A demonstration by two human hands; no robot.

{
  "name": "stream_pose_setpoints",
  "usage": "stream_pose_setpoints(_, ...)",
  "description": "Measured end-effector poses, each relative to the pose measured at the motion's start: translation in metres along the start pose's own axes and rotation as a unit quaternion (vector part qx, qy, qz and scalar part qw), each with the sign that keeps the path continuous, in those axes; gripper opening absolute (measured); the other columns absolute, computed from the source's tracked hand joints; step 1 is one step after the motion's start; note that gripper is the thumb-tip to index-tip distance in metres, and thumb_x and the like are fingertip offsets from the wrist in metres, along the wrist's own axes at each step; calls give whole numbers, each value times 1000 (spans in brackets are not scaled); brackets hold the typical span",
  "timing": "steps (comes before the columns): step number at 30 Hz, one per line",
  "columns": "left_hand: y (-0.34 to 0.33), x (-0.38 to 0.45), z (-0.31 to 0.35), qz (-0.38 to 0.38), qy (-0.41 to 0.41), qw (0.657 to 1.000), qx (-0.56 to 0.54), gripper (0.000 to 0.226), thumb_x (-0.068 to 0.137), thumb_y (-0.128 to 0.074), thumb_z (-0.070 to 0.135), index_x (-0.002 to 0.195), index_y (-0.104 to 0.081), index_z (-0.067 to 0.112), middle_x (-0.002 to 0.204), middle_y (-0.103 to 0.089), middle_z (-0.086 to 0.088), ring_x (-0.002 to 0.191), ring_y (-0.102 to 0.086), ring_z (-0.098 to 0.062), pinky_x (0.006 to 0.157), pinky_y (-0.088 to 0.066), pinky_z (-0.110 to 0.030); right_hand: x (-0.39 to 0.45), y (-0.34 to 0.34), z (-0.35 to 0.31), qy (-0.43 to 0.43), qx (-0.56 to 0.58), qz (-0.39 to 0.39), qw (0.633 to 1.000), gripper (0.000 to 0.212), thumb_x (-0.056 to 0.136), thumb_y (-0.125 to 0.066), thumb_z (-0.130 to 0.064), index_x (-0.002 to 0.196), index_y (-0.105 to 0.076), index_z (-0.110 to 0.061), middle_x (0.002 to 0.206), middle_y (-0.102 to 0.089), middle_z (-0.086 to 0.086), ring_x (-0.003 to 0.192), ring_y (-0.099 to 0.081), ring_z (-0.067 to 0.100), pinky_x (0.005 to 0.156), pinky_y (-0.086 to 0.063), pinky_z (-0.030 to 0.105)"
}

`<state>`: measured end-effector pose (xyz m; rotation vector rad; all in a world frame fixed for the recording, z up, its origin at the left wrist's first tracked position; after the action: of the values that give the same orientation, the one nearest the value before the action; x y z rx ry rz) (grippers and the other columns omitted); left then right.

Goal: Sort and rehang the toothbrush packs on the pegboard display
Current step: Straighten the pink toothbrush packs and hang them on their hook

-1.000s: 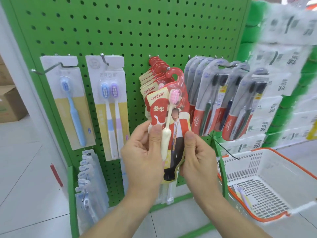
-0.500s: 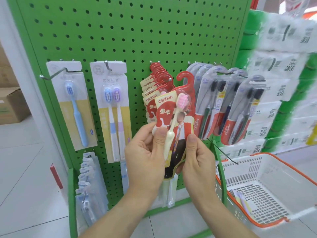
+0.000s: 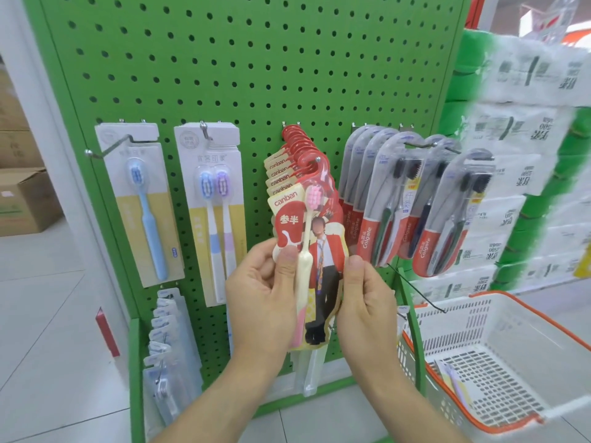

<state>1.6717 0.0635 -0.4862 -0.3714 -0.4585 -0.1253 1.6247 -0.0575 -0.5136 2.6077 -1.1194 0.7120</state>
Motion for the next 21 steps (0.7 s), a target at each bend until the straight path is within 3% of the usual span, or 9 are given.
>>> stream_pose_setpoints(2, 3, 1, 2, -10, -2, 1000, 9, 10, 96, -61, 19, 98, -71, 19, 83, -79, 3, 74, -75, -12, 61, -57, -21, 8, 6, -7, 20, 9, 46, 999, 33, 108, -42, -31, 85, -61, -19, 76, -64, -10, 73, -59, 6, 68, -48, 26)
stream_pose_setpoints(4, 6, 2, 3, -16, -1, 1000, 13, 11, 96, -61, 18, 99, -71, 19, 83, -79, 4, 72, -75, -11, 58, -56, -20, 24, 12, -21, 41, 13, 65, 997, 22, 107, -48, -22, 96, -66, -27, 92, -71, -14, 90, -67, 7, 82, -54, 29)
stream_pose_setpoints(7, 10, 4, 5, -22, -9, 999, 25, 11, 97, -61, 16, 98, -71, 21, 83, -79, 4, 71, -75, -11, 59, -56, -20, 57, 16, -41, 66, -10, 33, 997, 16, 103, -58, -21, 103, -70, -31, 94, -74, -13, 91, -69, 10, 83, -59, 45)
stream_pose_setpoints(10, 12, 4, 6, -39, -25, 997, 60, 13, 99, -61, 16, 99, -71, 24, 84, -79, 8, 76, -75, -10, 63, -56, -19, 88, 11, -69, 122, -73, -15, 990, 15, 101, -63, -20, 112, -72, -22, 98, -72, -15, 93, -68, 6, 88, -59, 37)
stream_pose_setpoints(13, 14, 4, 6, -54, -49, 990, 123, 16, 100, -60, 18, 102, -69, 32, 87, -77, 16, 80, -74, -5, 69, -57, -20, 110, 1, -92, 121, -85, -91, 985, 15, 102, -60, -19, 114, -69, -24, 101, -71, -11, 89, -68, 2, 77, -60, 26)
stream_pose_setpoints(16, 17, 5, 3, -57, -68, 979, 181, 17, 101, -59, 24, 107, -69, 36, 87, -75, 16, 81, -72, -11, 73, -61, -40, 122, -10, -107, 103, -136, -172, 970, 12, 102, -61, -17, 105, -67, -27, 95, -72, -5, 72, -64, 2, 60, -54, 15)
stream_pose_setpoints(18, 17, 5, 3, -60, -88, 972, 210, 23, 103, -58, 23, 111, -68, 42, 89, -74, 18, 82, -72, -14, 74, -60, -49, 125, -14, -110, 114, -171, -182, 962, 13, 100, -64, -17, 97, -69, -28, 90, -72, -9, 74, -65, 2, 63, -51, 10)
stream_pose_setpoints(21, 17, 2, 6, -65, -103, 965, 231, 38, 103, -56, 18, 128, -61, 46, 93, -73, 22, 85, -72, -16, 79, -61, -48, 125, -13, -111, 131, -167, -141, 967, 15, 99, -65, -13, 95, -69, -27, 83, -69, -13, 67, -61, -10, 64, -48, 6)
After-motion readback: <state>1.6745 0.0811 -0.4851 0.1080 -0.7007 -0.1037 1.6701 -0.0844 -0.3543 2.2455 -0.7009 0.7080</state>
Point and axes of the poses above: each hand's wrist, its own x-axis towards the middle knuckle, its own y-axis out of the back of the hand, z = x × y, the point moved 4 cm from there along x, towards the middle knuckle
